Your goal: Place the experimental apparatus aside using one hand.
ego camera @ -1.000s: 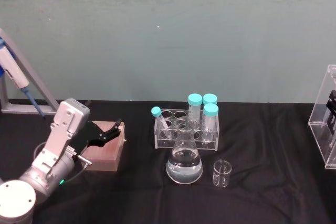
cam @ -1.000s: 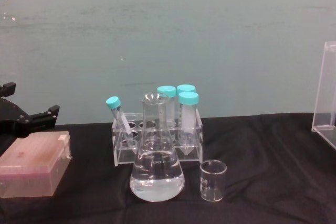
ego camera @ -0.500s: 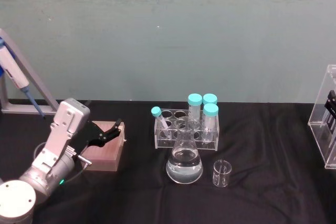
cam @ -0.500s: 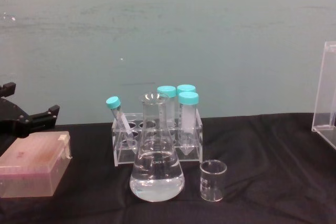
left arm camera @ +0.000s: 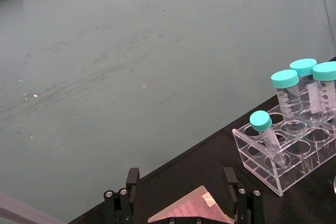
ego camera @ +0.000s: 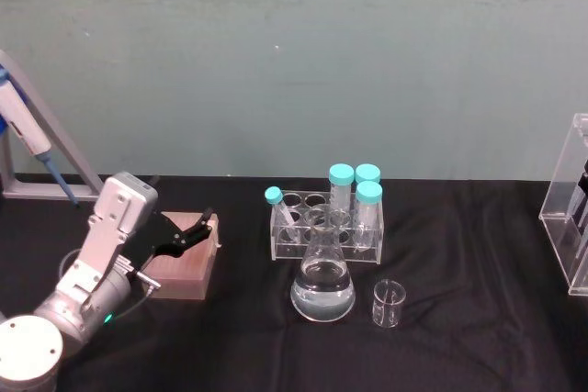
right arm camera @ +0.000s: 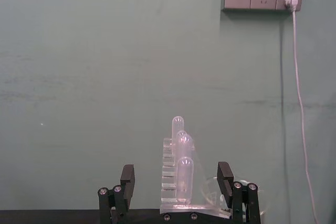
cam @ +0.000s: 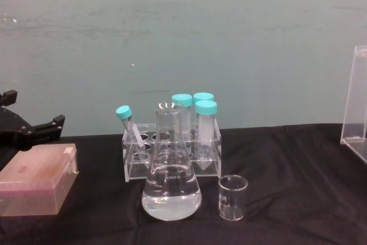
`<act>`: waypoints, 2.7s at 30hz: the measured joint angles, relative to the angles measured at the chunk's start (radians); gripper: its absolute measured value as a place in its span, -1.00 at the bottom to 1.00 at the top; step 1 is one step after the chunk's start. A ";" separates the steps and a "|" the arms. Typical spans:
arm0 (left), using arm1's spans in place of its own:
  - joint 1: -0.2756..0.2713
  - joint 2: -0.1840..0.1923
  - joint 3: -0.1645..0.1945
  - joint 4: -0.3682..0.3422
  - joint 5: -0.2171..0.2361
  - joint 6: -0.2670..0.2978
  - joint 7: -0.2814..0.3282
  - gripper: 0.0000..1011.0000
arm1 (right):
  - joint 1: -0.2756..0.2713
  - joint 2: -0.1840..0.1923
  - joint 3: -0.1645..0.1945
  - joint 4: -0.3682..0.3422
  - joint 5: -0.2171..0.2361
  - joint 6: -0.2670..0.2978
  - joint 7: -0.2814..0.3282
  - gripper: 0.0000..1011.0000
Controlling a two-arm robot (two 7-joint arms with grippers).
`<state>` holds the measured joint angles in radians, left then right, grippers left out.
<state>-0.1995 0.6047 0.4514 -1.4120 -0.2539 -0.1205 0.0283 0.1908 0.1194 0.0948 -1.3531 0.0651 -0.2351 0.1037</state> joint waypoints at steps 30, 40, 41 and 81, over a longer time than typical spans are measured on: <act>0.000 0.000 0.000 0.000 0.000 0.000 0.000 0.98 | -0.021 0.089 -0.074 -0.092 0.051 -0.135 0.209 0.98; 0.000 0.000 0.000 0.000 0.000 0.000 0.000 0.98 | 0.020 0.153 -0.152 -0.051 0.169 -0.090 0.376 0.98; 0.000 0.000 0.000 0.000 0.000 0.000 0.000 0.98 | 0.022 0.157 -0.156 -0.047 0.175 -0.084 0.384 0.98; 0.000 0.000 0.000 0.000 0.000 0.000 0.000 0.98 | 0.183 0.237 -0.441 0.205 0.251 0.096 0.610 0.98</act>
<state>-0.1995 0.6046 0.4514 -1.4120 -0.2539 -0.1205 0.0283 0.3733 0.3567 -0.3466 -1.1483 0.3161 -0.1387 0.7137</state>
